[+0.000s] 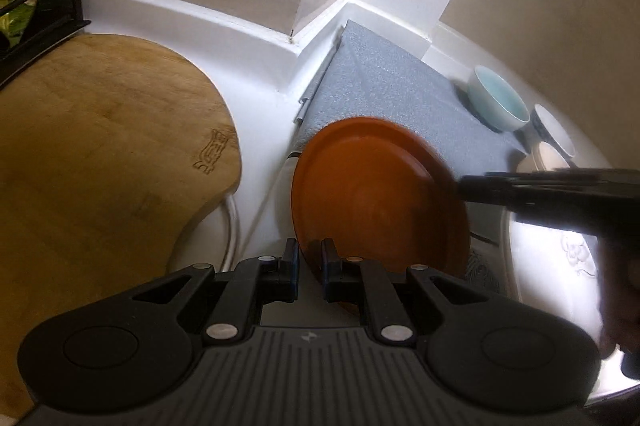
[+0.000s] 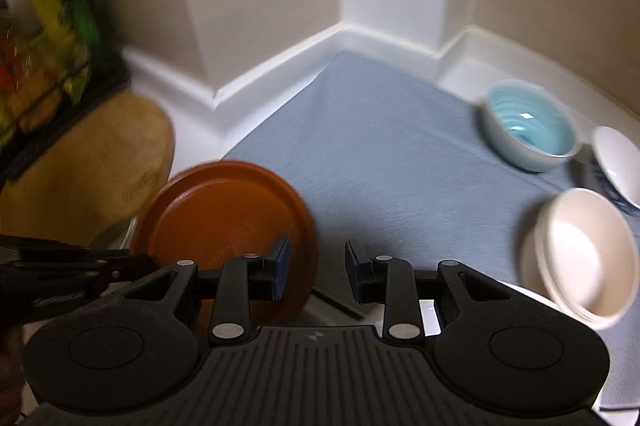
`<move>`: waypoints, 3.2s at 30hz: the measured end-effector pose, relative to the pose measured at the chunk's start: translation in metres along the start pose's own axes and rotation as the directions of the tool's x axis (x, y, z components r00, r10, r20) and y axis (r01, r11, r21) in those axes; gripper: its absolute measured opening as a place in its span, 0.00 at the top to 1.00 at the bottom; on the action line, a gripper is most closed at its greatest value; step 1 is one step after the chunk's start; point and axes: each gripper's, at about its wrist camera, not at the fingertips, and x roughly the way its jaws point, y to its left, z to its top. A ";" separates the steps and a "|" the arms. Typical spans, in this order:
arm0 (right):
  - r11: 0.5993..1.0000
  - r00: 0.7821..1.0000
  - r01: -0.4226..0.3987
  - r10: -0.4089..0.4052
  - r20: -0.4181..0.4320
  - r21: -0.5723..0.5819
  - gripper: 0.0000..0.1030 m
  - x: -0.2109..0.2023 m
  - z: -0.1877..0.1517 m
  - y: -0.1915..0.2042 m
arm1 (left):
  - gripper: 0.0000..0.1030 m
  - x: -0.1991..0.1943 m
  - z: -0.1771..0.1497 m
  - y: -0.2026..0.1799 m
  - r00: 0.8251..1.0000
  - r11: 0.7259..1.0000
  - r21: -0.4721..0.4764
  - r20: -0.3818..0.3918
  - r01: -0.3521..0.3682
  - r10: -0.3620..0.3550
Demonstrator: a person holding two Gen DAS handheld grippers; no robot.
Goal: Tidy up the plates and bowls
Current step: 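Lift the terracotta plate off the mat with both grippers, then carry the terracotta plate with both grippers over the white flower plate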
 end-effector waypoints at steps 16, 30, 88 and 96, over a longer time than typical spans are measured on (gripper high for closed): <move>0.998 0.991 -0.055 0.052 -0.122 -0.025 0.78 0.031 -0.006 0.012 | 0.88 -0.003 -0.012 -0.001 0.998 0.998 0.003 0.029 -0.055 0.055; 0.994 0.995 -0.103 0.103 0.015 0.020 0.89 -0.031 -0.020 -0.015 | 0.89 -0.043 -0.022 -0.051 0.989 0.994 0.053 0.116 -0.094 0.087; 0.946 0.988 0.149 -0.132 -0.078 0.287 0.89 -0.097 -0.130 -0.135 | 0.89 0.018 -0.048 -0.193 0.995 0.933 0.345 -0.029 0.098 -0.094; 0.953 0.987 0.152 -0.130 -0.098 0.262 0.88 -0.092 -0.128 -0.135 | 0.89 0.023 -0.047 -0.193 0.996 0.937 0.340 -0.035 0.085 -0.077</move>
